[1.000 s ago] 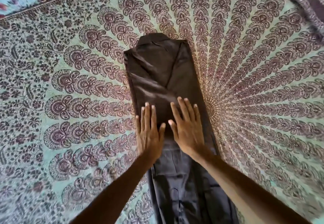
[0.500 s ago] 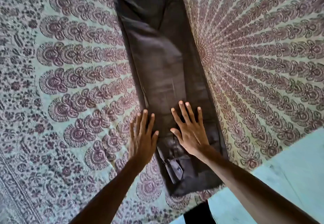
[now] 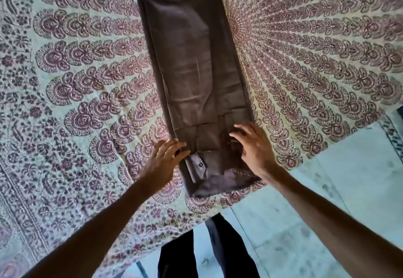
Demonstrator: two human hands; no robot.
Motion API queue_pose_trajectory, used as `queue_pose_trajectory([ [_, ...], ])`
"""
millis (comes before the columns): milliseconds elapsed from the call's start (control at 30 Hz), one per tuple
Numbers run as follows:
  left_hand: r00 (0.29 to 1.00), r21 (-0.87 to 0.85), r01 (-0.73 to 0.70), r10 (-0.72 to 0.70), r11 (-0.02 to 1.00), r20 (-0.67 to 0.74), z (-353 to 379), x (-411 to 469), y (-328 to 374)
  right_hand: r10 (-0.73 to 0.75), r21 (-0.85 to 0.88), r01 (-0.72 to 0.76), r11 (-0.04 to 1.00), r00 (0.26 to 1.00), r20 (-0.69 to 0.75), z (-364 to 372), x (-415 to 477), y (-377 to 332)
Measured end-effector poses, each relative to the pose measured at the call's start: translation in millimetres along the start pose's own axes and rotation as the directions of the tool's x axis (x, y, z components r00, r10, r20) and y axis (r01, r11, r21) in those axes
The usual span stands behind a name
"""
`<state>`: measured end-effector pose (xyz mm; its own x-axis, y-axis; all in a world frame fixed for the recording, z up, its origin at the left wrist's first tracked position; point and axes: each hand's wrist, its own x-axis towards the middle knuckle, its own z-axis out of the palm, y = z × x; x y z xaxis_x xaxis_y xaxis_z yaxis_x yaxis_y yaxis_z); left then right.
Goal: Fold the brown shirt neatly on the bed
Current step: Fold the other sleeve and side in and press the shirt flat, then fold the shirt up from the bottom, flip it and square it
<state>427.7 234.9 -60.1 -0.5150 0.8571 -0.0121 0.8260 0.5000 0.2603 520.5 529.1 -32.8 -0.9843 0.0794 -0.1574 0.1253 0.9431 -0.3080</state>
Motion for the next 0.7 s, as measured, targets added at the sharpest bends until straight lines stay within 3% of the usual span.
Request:
queue_pose_trajectory([
  [100, 0.966, 0.222, -0.232, 0.198, 0.947, 0.165, -4, -3, -18, -0.173, -0.148, 0.19, 0.971, 0.977, 0.121, -12, -6, 49],
  [233, 0.915, 0.32, -0.399, 0.352, 0.859, 0.197, 0, 3, -41, -0.43, -0.274, 0.508, 0.817, 0.852, 0.297, -22, 2, 91],
  [333, 0.898, 0.296, -0.439, 0.416, 0.848, 0.14, -2, 7, -47, -0.55, -0.299, 0.631, 0.716, 0.773, 0.315, -21, 11, 102],
  [467, 0.88, 0.154, -0.474, 0.46, 0.867, 0.119, -10, 20, -41, -0.654, -0.249, 0.703, 0.666, 0.711, 0.258, -13, 21, 107],
  [533, 0.895, 0.092, -0.439, 0.427, 0.894, 0.125, -8, 22, -40, -0.656, -0.191, 0.678, 0.71, 0.735, 0.174, -10, 24, 104],
  [600, 0.931, -0.02, -0.317, 0.315, 0.948, 0.187, -6, 23, -39, -0.583, -0.076, 0.587, 0.806, 0.81, 0.071, -10, 26, 96],
  [633, 0.953, -0.132, -0.176, 0.203, 0.975, 0.227, -10, 23, -36, -0.513, 0.003, 0.513, 0.858, 0.858, 0.029, -14, 26, 90],
  [700, 0.953, -0.362, 0.216, -0.114, 0.907, 0.282, -27, 32, -21, -0.315, 0.195, 0.316, 0.928, 0.948, -0.037, -23, 28, 74],
])
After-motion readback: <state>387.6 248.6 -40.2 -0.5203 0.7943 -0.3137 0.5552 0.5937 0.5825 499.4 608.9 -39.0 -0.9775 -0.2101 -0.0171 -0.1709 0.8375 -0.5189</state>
